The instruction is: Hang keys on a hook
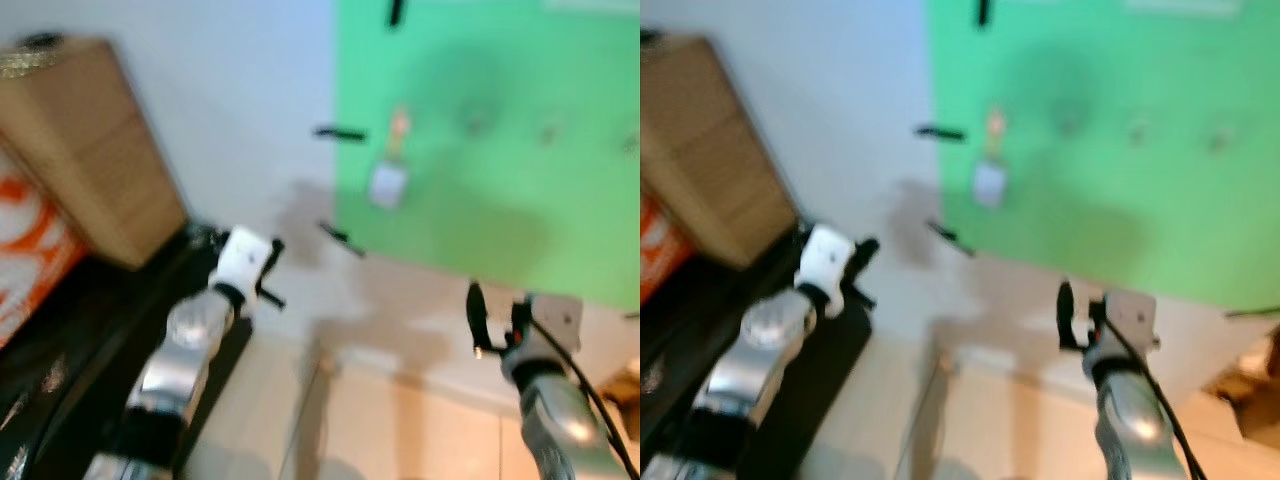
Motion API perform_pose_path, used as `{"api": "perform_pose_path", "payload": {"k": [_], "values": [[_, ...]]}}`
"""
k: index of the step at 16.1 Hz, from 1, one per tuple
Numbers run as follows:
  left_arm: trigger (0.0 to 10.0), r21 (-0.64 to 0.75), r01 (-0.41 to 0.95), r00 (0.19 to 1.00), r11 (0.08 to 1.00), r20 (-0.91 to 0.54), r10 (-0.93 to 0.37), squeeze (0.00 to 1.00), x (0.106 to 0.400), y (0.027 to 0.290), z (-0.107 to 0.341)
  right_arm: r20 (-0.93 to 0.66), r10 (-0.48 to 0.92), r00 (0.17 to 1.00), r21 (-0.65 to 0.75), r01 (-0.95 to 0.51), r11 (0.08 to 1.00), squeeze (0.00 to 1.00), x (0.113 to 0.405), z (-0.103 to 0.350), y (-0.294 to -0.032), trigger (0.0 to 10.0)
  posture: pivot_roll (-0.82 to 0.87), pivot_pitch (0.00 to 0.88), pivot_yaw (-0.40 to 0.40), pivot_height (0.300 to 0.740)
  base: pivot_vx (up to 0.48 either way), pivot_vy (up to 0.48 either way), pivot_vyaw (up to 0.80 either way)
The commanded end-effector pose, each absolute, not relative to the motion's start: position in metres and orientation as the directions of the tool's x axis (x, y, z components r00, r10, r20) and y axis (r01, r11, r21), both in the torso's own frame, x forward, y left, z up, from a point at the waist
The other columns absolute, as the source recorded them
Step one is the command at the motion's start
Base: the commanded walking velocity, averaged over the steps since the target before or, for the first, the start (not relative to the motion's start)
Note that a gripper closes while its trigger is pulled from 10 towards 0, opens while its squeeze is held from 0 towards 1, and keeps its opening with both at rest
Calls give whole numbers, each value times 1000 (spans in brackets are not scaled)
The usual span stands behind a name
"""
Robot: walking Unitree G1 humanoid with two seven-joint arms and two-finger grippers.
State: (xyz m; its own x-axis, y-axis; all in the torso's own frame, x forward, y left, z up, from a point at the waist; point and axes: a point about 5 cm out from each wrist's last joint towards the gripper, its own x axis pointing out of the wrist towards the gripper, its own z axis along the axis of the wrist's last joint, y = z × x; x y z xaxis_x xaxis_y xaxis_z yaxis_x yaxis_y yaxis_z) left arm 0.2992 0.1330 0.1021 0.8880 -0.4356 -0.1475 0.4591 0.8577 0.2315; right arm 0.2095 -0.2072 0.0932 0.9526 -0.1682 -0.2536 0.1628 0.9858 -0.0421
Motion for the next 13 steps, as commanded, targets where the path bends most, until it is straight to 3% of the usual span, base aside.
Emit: {"api": "perform_pose_path", "payload": {"k": [1, 4, 6, 10, 13], "values": [[10000, 234, 492, 871, 839, -125, -476, 0, 301, 123, 108, -257, -186, 948, -48, 180, 983, 0, 208, 93, -212, 10000, -222, 0, 89, 740, 322, 0, -800], [10000, 231, 509, 861, 829, -126, -494, 0, 301, 122, 109, -258, -187, 948, -42, 182, 982, 0, 206, 93, -211, 10000, -220, 0, 92, 740, 324, 0, -800], [10000, 228, 517, 856, 825, -129, -500, 0, 301, 122, 108, -259, -189, 947, -44, 184, 982, 0, 203, 92, -210, 10000, -222, 0, 94, 740, 311, 0, 0], [10000, 164, 492, 871, 855, -92, -483, 0, 299, 123, 109, -201, -177, 964, -61, 168, 984, 0, 203, 103, -208, 10000, -227, 0, 89, 740, 0, 0, -200], [10000, 104, 491, 871, 865, -32, -491, 0, 287, 127, 114, -193, -129, 973, -68, 118, 991, 0, 204, 107, -208, 10000, -209, 0, 39, 740, 0, 0, 0]]}}
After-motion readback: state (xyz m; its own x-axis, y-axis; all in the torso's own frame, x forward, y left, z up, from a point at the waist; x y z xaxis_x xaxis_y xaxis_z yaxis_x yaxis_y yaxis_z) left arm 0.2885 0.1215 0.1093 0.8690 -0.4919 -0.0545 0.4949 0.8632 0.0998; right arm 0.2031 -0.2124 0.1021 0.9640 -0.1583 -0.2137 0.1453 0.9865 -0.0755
